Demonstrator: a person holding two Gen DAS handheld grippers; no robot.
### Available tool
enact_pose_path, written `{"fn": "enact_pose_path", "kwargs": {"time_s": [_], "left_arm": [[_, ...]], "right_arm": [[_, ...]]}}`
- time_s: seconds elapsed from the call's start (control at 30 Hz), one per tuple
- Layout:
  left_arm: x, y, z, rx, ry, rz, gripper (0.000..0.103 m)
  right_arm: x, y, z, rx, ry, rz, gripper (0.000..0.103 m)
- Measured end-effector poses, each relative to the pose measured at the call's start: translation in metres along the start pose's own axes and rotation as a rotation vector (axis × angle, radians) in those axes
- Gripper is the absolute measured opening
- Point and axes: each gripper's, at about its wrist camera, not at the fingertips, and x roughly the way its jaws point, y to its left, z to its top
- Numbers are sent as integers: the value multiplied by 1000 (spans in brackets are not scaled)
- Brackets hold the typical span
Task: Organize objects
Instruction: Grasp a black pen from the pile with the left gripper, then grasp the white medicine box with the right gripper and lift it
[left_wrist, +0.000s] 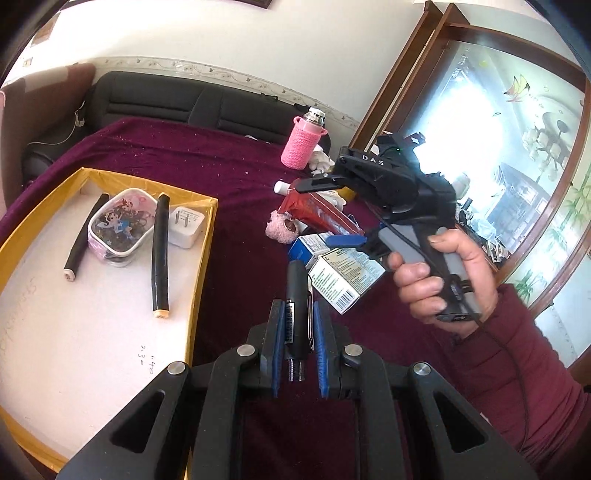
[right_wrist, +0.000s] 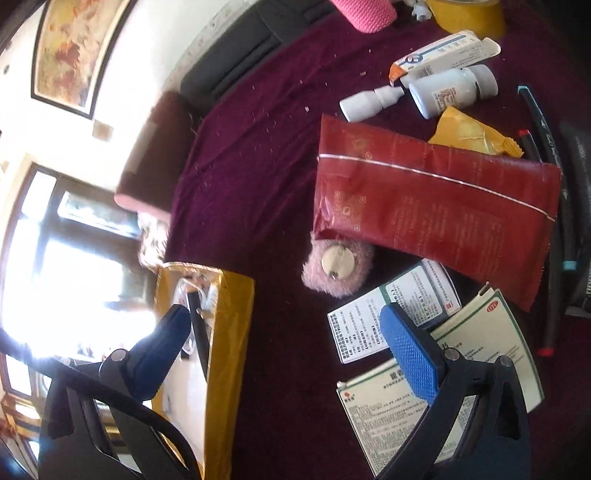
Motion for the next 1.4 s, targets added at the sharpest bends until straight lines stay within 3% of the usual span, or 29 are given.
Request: {"fn": "enact_pose_path", "kwargs": {"time_s": [0.1,0.2,0.3,0.4,0.53,0.63,0.67,0.73,0.8,0.93,1.07,1.2,1.3,1.37,1.4], "left_arm": [[3,2,-1,-5,6,-14,12],[5,3,-2,-7,16,-27,12],[5,7,-3,-18,18,-41,12],[9,8,-4,-37,29,-58,12],[8,8,-7,-43,33,-68,12],[1,8,-8,-35,17,-59,12],[-3,9,-8,-32,8,-56,12],[-7,11,-7,-32,-4,-56,12],[-9,14,-7,-38,-8,-60,12],[-10,23,-8,-51,-8,-68,12],[-10,29,-9,-65,-4,-75,12],[-8,30,-12,-71,5,-86,12],[-8,30,-13,-66,9,-85,12],[-10,30,-14,-67,5,-83,12],[-11,31,-13,-68,2,-78,12]], "right_arm": [[-3,-2,-12,-18,66,-103,103],[-19,-9,-31,-35,80,-140,102],[-51,-14,-49,-60,15,-113,102],[-71,-16,-56,-77,-62,-171,102],[-51,-9,-50,-41,-36,-138,102],[-22,1,-42,-10,-14,-195,100],[-11,0,-37,23,-8,-215,98],[-2,-2,-28,69,-12,-288,74],[7,-4,-19,97,-29,-344,59],[11,0,-9,141,-86,-361,52],[16,-3,-5,224,-81,-264,53],[22,-5,-2,280,-115,-302,53],[32,1,-4,254,-141,-371,52],[31,5,-9,200,-150,-405,44],[31,9,-13,159,-145,-426,34]]}}
